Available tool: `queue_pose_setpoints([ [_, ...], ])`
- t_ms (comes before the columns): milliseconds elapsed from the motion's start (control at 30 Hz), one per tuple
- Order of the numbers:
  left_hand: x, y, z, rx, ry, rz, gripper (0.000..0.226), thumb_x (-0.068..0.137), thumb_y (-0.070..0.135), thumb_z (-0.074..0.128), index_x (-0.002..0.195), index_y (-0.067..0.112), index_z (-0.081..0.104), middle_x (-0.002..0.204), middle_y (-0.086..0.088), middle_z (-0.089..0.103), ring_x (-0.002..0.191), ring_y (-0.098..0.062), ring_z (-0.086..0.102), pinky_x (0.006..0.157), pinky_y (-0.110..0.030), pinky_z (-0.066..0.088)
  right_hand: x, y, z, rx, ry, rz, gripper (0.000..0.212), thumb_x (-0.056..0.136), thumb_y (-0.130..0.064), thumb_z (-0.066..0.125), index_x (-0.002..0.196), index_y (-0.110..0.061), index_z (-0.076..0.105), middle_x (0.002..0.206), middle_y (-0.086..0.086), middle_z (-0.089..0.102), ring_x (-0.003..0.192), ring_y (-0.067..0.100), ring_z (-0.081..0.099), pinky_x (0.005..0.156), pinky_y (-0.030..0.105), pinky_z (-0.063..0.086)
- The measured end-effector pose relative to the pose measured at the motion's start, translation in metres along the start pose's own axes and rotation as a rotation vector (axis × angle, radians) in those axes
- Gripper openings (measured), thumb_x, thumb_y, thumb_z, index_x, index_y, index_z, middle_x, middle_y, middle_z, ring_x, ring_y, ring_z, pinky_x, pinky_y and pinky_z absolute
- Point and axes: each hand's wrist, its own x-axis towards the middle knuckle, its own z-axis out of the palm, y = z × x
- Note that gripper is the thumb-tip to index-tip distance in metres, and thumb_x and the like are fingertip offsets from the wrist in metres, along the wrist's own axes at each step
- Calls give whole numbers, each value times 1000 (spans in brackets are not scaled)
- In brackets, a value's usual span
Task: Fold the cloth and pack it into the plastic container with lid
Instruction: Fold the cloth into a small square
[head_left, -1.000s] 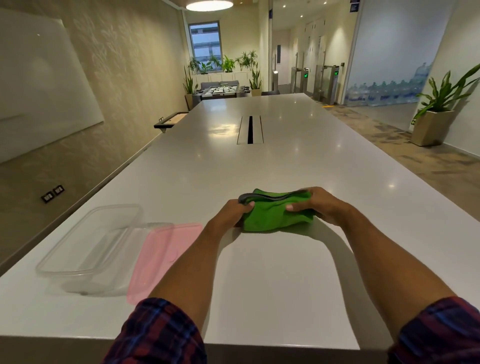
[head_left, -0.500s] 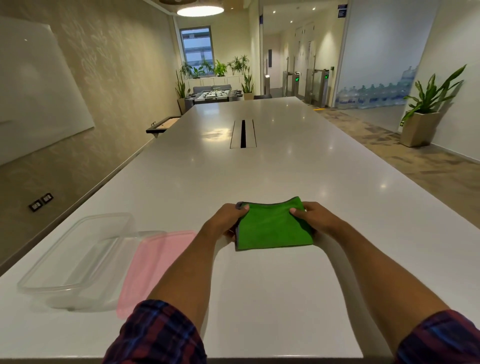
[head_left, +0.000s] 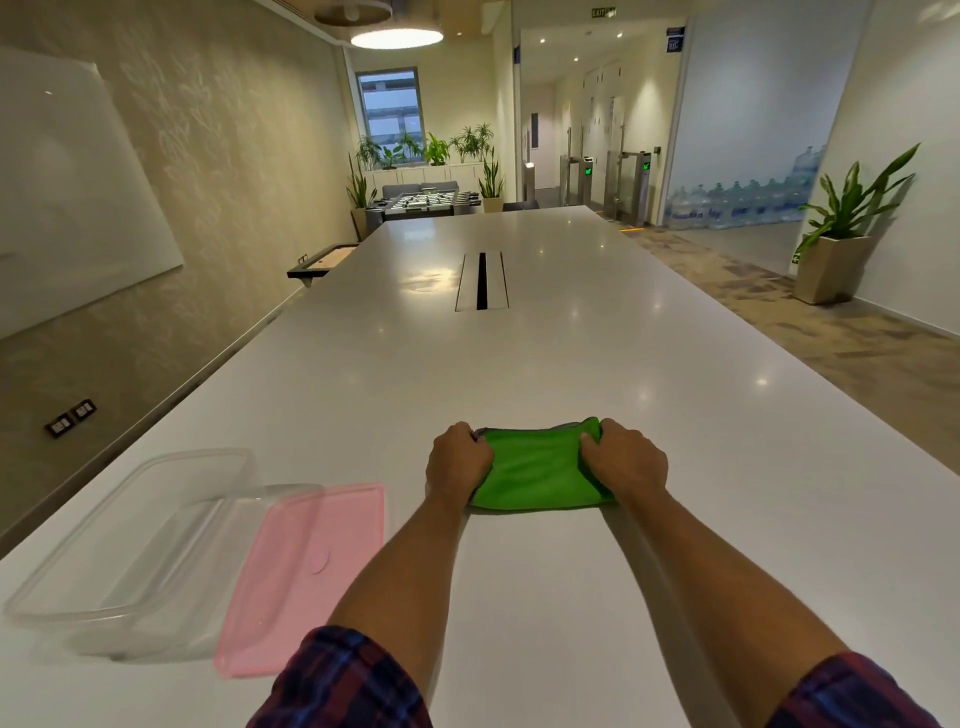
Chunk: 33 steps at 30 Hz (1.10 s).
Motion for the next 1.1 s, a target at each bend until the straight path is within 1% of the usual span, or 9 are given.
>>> queue_pose_setpoints([
  [167, 1, 10, 4, 154, 45, -2, 37, 94, 42, 49, 110, 11, 61, 108, -10, 68, 101, -34, 65, 78, -36, 49, 0, 0, 3, 75, 27, -79, 6, 92, -24, 48, 90, -18, 48, 97, 3, 55, 83, 26, 56, 73, 35, 39],
  [333, -2, 4, 9, 238, 178, 88, 32, 101, 39, 38, 106, 12, 56, 99, -10, 70, 90, -34, 67, 70, -36, 45, 4, 0, 2, 311, 131, -215, 8, 97, -21, 50, 93, -17, 55, 94, 0, 58, 82, 22, 58, 69, 36, 45],
  [467, 2, 2, 10, 302, 250, 115, 30, 103, 35, 35, 106, 13, 53, 94, -8, 72, 83, -33, 68, 63, -33, 38, 11, -4, 5, 343, 62, -209, 13, 104, -30, 43, 99, -20, 49, 83, 4, 65, 76, 27, 62, 64, 37, 46],
  [667, 7, -11, 13, 394, 199, 136, 25, 102, 29, 39, 115, 12, 52, 105, -10, 67, 88, -33, 68, 66, -35, 41, 18, 3, 25, 148, 115, -191, 23, 103, -26, 46, 117, -13, 58, 97, 15, 70, 92, 38, 65, 72, 40, 46],
  [767, 6, -10, 14, 407, 186, 116, 33, 102, 30, 40, 129, 12, 46, 114, -11, 61, 90, -34, 67, 68, -37, 43, 17, -1, 24, 123, 136, -194, 48, 101, -19, 48, 148, -23, 45, 109, 12, 67, 100, 35, 62, 81, 42, 48],
  [833, 6, -7, 12, 442, 177, 120, 38, 102, 32, 44, 135, 13, 42, 122, -12, 56, 96, -34, 64, 69, -38, 43, 15, -1, 23, -4, 132, -228, 56, 99, -15, 45, 152, -32, 41, 121, 9, 63, 106, 31, 59, 84, 40, 46],
  [933, 5, 1, 5, 504, 250, 251, 34, 96, 32, 53, 126, 16, 54, 126, -7, 55, 107, -31, 56, 81, -39, 41, 12, -8, 16, -174, 57, -207, 61, 91, -14, 45, 149, -33, 45, 140, 6, 56, 122, 28, 52, 95, 40, 39],
  [1033, -5, 19, 5, 423, 278, 477, 21, 86, 21, 56, 102, 18, 69, 108, 0, 68, 102, -24, 62, 93, -37, 40, 9, -31, 6, -221, 53, -241, 73, 89, -22, 52, 158, -26, 28, 160, 9, 37, 137, 30, 44, 107, 43, 36],
  [1100, -15, 28, 13, 394, 221, 551, 23, 84, 22, 50, 93, 20, 70, 99, 2, 72, 99, -20, 66, 104, -37, 38, 2, -51, 6, -142, -8, -361, 67, 90, -23, 54, 155, -25, 38, 161, 7, 39, 137, 27, 49, 108, 39, 40],
])
